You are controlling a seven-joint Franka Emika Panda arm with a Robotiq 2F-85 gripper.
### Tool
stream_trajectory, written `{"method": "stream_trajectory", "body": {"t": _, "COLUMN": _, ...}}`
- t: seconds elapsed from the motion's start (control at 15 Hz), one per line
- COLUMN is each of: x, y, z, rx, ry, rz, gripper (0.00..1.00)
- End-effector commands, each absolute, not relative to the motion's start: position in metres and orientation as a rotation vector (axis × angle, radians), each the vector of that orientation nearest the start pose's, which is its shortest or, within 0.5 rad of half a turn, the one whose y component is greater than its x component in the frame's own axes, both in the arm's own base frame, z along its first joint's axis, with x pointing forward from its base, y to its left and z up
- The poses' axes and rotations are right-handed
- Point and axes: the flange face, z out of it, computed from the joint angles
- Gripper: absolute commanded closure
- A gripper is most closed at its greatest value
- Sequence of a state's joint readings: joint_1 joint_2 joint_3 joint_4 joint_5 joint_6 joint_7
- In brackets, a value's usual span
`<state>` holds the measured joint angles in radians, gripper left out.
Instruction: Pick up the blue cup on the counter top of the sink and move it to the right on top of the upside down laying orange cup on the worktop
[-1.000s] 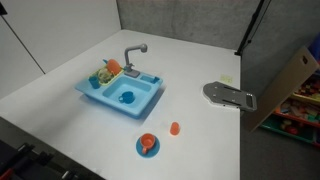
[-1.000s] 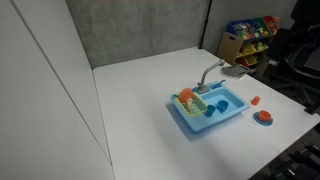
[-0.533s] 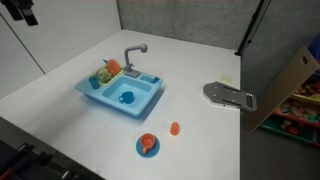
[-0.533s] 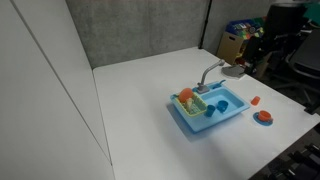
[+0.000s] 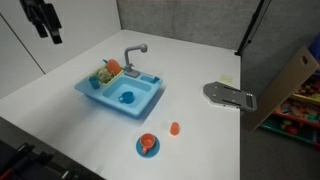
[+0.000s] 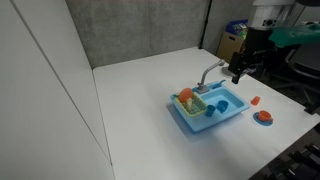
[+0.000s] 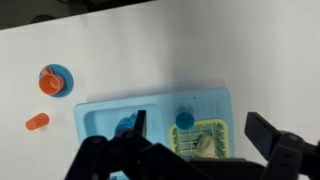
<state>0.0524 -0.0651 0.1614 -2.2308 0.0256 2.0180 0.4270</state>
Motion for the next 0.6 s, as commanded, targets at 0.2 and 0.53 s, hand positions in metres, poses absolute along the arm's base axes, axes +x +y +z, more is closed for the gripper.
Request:
{"method": "stream_trajectory", "body": {"t": 0.2, "x": 0.515, "y": 0.103, "z": 0.341, "rx": -3.208, "ry": 0.174, "rz": 0.299, "gripper": 0.0}}
{"method": "stream_trajectory", "body": {"t": 0.53, "x": 0.519, "y": 0.102, "z": 0.33, "rx": -3.174, "ry": 0.065, "rz": 0.363, "gripper": 0.0}}
